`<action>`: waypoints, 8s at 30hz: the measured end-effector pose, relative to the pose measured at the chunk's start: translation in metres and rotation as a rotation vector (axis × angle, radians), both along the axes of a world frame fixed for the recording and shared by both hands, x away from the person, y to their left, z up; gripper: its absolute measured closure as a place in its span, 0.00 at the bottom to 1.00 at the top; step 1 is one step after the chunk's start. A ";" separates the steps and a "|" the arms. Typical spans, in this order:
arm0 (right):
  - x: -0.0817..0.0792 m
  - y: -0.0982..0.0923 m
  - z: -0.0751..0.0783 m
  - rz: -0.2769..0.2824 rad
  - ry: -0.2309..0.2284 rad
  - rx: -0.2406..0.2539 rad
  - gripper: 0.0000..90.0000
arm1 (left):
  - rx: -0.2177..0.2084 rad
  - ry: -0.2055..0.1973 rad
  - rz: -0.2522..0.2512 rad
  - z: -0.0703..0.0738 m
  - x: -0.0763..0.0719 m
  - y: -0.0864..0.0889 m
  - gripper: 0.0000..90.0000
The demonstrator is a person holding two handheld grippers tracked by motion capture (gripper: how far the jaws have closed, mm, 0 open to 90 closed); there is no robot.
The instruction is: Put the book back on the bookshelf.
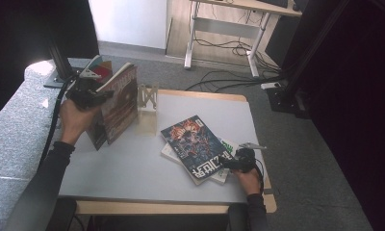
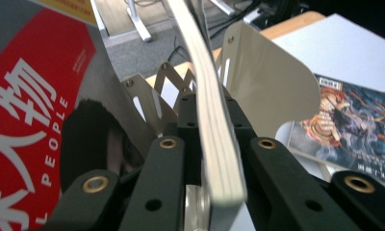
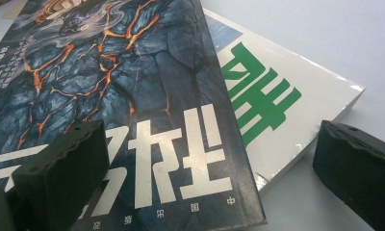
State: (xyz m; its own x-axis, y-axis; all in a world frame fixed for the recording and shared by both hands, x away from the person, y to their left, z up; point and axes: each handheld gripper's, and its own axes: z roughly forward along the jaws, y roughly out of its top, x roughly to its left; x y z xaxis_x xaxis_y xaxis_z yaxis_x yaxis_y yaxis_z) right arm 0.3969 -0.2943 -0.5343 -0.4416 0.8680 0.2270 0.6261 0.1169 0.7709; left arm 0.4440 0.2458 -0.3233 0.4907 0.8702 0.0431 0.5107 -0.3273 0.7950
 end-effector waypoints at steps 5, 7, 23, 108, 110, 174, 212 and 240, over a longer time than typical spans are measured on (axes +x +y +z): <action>0.000 0.000 0.000 0.000 0.000 0.001 0.00 | 0.010 0.013 -0.001 0.001 0.000 0.000 0.87; 0.000 0.000 0.000 0.000 0.000 0.001 0.00 | 0.012 0.019 0.000 0.002 0.002 0.001 0.86; 0.000 0.000 0.000 0.000 -0.001 0.002 0.00 | 0.006 0.066 0.038 0.016 0.027 -0.015 0.86; 0.000 0.000 0.000 0.003 -0.002 0.001 0.00 | -0.194 -0.100 -0.135 0.046 -0.024 -0.007 0.14; 0.000 0.000 0.000 0.003 -0.002 0.001 0.00 | -0.189 -0.103 -0.152 0.047 -0.028 -0.009 0.13; 0.000 0.000 0.000 0.001 -0.001 0.002 0.00 | -0.096 0.017 -0.465 -0.096 -0.058 -0.074 0.00; 0.000 0.000 0.000 0.002 -0.001 0.002 0.00 | 0.011 0.134 -0.453 -0.185 -0.047 -0.093 0.00; 0.003 0.004 0.008 0.016 0.019 -0.065 0.00 | 0.103 0.188 -0.436 -0.205 -0.046 -0.100 0.00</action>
